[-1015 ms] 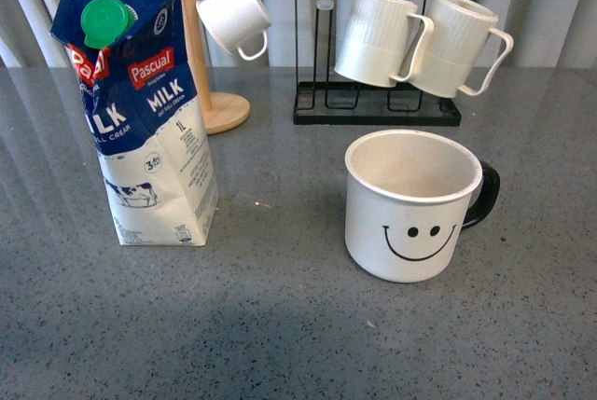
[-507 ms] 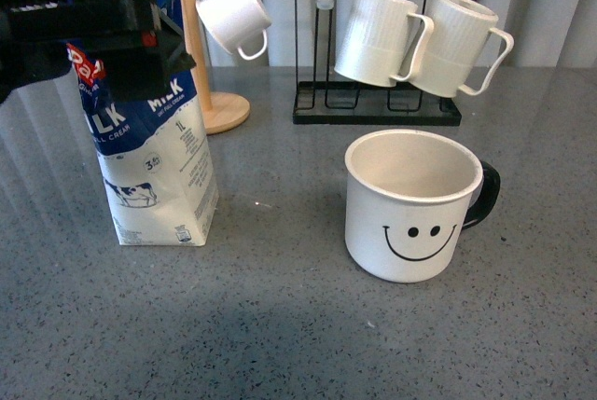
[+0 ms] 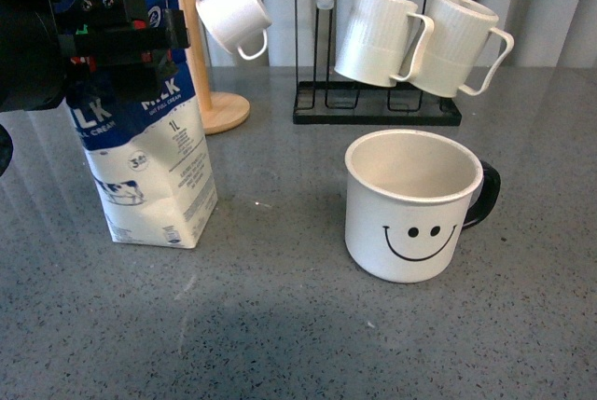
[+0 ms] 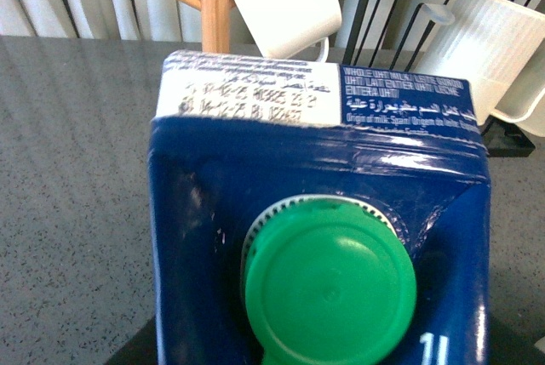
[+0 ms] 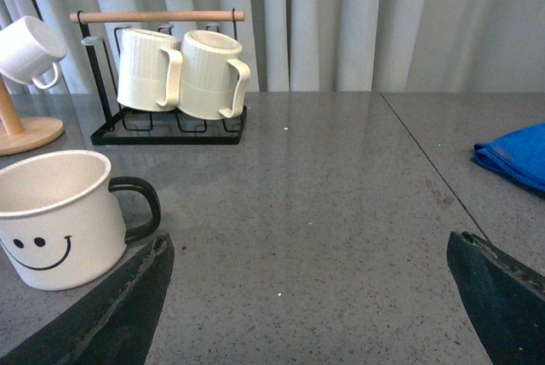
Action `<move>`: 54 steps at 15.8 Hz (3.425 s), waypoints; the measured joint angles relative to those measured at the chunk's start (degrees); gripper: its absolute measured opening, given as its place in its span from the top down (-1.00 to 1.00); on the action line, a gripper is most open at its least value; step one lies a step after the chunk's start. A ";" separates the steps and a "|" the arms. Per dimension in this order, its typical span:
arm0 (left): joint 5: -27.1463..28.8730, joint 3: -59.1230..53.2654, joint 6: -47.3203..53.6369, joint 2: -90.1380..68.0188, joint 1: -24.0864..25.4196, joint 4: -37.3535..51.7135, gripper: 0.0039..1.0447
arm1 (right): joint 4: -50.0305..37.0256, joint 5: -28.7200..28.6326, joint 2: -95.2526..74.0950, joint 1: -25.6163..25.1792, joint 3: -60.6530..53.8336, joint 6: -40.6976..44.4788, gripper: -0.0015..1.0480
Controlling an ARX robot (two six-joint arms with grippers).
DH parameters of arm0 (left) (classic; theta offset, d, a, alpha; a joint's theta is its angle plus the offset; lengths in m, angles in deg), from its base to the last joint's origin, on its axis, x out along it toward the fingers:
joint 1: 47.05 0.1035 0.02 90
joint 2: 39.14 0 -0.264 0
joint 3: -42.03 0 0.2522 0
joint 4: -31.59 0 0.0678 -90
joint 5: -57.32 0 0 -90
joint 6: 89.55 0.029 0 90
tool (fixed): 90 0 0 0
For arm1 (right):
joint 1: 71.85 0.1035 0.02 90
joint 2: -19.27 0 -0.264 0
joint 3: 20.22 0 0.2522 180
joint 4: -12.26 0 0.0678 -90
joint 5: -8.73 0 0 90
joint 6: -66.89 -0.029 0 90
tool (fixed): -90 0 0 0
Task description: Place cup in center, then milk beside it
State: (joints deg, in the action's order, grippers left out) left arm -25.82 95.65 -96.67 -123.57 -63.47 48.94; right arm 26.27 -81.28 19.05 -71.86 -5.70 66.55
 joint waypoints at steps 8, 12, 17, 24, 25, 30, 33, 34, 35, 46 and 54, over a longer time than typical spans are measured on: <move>5.01 -0.83 0.00 7.65 -4.39 -4.48 0.92 | 0.00 0.00 0.00 0.00 0.00 0.00 -0.87; 9.07 -0.17 -0.90 8.61 -10.99 -3.54 0.93 | 0.00 0.00 0.00 0.00 0.00 0.00 -0.87; 13.00 0.48 -3.76 3.17 -16.50 -2.14 0.93 | 0.00 0.00 0.00 0.00 0.00 0.00 -0.87; 15.98 1.86 -7.08 -1.46 -18.36 1.25 0.93 | 0.00 0.00 0.00 0.00 0.00 0.00 -0.87; 16.35 2.36 -8.24 -4.04 -19.12 2.54 0.93 | 0.00 0.00 0.00 0.00 0.00 0.00 -0.87; 18.08 2.64 -9.22 -5.46 -19.45 4.44 0.91 | 0.00 0.00 0.00 0.00 0.00 0.00 -0.87; 18.67 2.64 -10.29 -5.55 -19.98 4.39 0.66 | 0.00 0.00 0.00 0.00 0.00 0.00 -0.87; 18.69 2.64 -10.64 -5.57 -20.33 4.96 0.48 | 0.00 0.00 0.00 0.00 0.00 0.00 -0.87; 18.82 2.67 -10.91 -5.60 -20.79 5.40 0.27 | 0.00 0.02 0.00 0.00 0.00 0.00 -0.87; 11.65 2.56 -9.55 5.11 -19.04 -0.48 -0.88 | 0.00 0.00 0.00 0.00 0.00 0.00 -0.87; -3.78 1.36 -0.02 23.58 1.46 -8.02 -0.88 | 0.00 0.00 0.00 0.00 0.00 0.00 -0.87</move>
State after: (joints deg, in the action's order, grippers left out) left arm -29.60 97.00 -96.69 -99.98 -62.01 40.92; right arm 26.27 -81.28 19.05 -71.86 -5.70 66.55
